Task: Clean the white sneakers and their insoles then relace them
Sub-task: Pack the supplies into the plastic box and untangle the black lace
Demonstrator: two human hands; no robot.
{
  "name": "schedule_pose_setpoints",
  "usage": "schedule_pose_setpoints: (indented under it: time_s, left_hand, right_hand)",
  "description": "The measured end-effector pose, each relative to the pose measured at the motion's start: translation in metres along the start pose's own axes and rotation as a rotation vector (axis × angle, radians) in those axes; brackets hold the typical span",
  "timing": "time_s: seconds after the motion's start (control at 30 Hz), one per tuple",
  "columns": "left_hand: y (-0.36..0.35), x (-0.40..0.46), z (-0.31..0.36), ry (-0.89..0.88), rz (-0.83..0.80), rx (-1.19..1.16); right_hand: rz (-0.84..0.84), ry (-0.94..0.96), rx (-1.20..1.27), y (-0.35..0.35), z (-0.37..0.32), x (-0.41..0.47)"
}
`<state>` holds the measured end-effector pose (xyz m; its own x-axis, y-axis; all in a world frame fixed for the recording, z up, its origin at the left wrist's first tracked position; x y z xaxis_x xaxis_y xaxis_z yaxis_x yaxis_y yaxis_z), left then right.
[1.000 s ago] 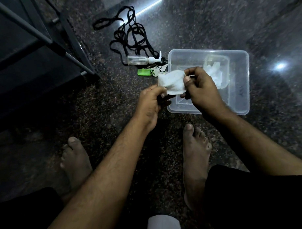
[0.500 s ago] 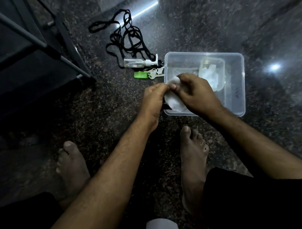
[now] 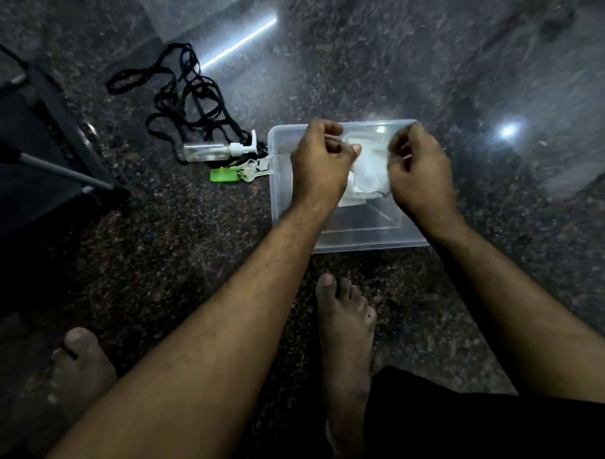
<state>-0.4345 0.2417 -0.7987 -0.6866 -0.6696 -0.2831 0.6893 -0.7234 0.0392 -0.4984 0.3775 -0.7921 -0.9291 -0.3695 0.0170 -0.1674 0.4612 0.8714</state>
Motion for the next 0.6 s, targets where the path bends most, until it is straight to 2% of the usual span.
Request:
schedule_pose_setpoints:
  time_s: [0.27,0.4,0.5,0.6]
  left_hand:
    - [-0.011,0.0,-0.016,-0.112,-0.196,0.246]
    - [-0.009,-0.006,-0.02,-0.216,-0.198,0.404]
    - [-0.007,-0.008,-0.024,-0.153,-0.163,0.418]
    - [-0.005,-0.008,-0.026,-0.078,-0.156,0.415]
  right_hand:
    - [0.014,-0.026,-0.171,-0.024,0.009,0.019]
    - [0.076,-0.056,-0.049,-0.026,0.009,0.017]
    - [0.118,-0.093,0.108,-0.026,0.006,0.015]
    - [0.122,-0.101,0.09,-0.028,0.004,0.013]
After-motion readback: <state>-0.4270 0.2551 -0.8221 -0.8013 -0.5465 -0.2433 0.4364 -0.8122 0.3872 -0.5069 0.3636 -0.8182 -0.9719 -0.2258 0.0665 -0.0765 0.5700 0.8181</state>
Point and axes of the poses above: each hand's wrist, its own x-axis towards the middle knuckle, its own y-axis out of the back of the hand, z = x × y, the point moved 1 cm from there along x, towards the middle knuckle, and after that the axes turned 12 degrees about -x, right-handed, at the moved point
